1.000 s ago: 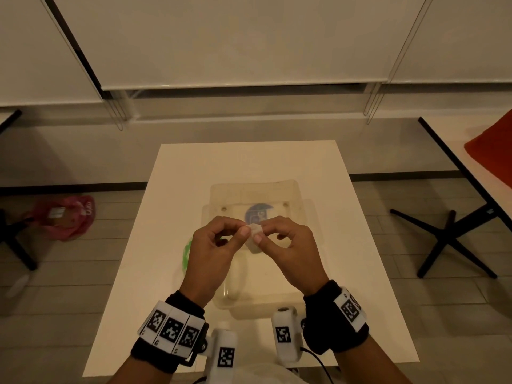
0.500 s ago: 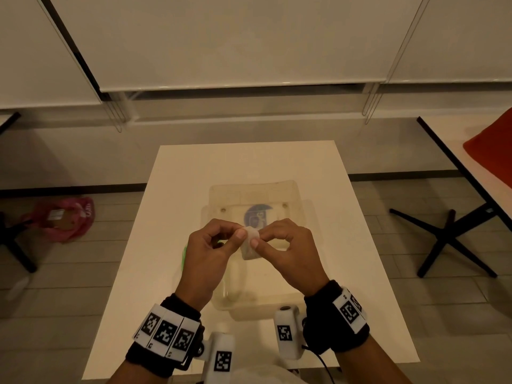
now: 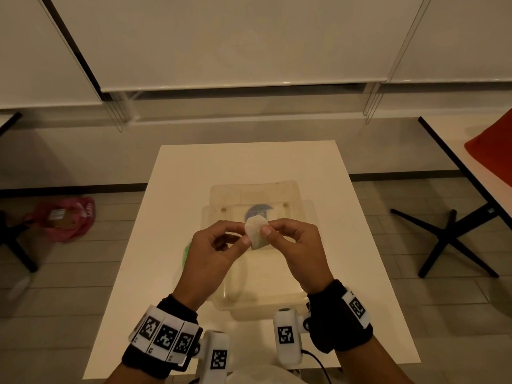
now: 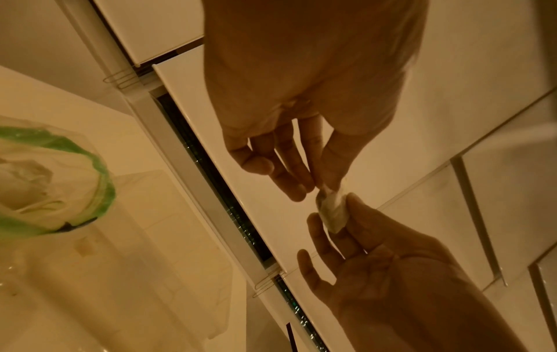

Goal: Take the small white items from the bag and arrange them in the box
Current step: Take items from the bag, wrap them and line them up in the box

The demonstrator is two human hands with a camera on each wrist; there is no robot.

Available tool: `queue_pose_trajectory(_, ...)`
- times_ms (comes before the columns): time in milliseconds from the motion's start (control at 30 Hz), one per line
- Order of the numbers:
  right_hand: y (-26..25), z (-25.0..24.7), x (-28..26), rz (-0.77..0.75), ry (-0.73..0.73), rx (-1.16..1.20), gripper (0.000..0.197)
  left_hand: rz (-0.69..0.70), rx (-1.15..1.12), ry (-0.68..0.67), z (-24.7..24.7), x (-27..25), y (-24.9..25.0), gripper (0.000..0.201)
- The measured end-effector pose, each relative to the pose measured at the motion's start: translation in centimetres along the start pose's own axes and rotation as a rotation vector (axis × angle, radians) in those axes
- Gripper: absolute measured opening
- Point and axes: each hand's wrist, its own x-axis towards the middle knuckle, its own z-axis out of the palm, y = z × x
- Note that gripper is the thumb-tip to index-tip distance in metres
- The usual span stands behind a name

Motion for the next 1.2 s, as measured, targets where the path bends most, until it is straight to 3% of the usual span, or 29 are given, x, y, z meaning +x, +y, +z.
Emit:
queue_pose_trajectory(200,-0.4,-0.1,-0.2,-0.022,-0.041,-0.01,0.007,0.075,0.096,0.088,0.4,0.2,0.6,0.012)
queue_pose_trajectory(367,-0.7,-0.2,-0.2,-0.043,-0.023,-0.024,0.004,0.063,0.151,0.069,0.7,0.4,0.3,0.002)
queue_pose_trajectory(633,-0.3,-0.2,0.0,-0.012,0.052,0.0,0.01,-0.018,0.082,0.035,0.4,0.6,0.1,0.022)
queue_pose_trajectory(733,-0.4,-0.2,0.1,-0.008,0.015,-0.037,0.008,-0.01,0.001,0.035,0.3,0.8,0.7,0.013)
queue_pose_trajectory(833,-0.6,0.0,0.0,-0.026,-0.022,-0.056,0.007,0.033,0.069,0.042,0.5,1.1,0.7,0.003)
queue_pose_trajectory(1067,-1.4,-1.2,0.1,-0.068,0.04,-0.087,0.009,0.042,0.043,0.092,0.6,1.3,0.3,0.009)
queue_pose_trajectory(1200,-2.4,-1.0,0.6,-0.091,-0.059,-0.192,0.013,0.044,0.076,0.041,0.9,1.2,0.4,0.012)
